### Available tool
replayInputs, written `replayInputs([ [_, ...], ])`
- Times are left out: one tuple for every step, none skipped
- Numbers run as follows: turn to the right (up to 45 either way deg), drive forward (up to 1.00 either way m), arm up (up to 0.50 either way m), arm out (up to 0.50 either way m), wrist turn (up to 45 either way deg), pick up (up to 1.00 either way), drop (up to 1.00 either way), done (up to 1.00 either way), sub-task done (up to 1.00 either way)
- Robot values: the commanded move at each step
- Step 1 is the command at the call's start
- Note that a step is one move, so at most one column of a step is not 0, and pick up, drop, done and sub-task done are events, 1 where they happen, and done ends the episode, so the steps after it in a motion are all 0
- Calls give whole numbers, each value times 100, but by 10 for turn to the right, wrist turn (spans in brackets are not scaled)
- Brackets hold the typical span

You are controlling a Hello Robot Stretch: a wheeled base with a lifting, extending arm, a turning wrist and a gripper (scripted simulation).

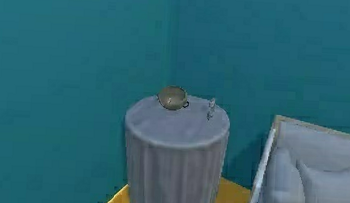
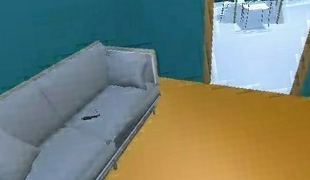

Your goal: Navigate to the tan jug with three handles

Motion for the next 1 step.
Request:
replayInputs([
  [450,0,0,0,0,0,0,0,0],
])
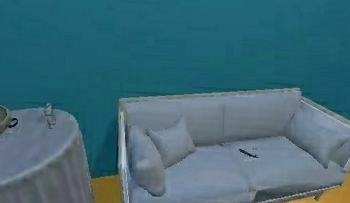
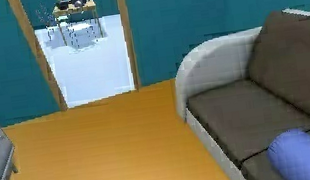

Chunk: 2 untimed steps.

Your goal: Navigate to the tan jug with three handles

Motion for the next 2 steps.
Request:
replayInputs([
  [450,0,0,0,0,0,0,0,0],
  [270,0,0,0,0,0,0,0,0],
])
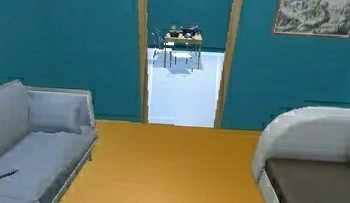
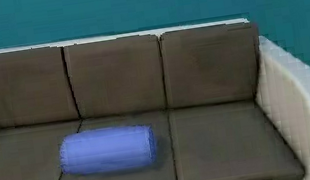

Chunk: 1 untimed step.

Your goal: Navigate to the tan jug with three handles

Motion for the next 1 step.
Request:
replayInputs([
  [0,100,0,0,0,0,0,0,0],
])
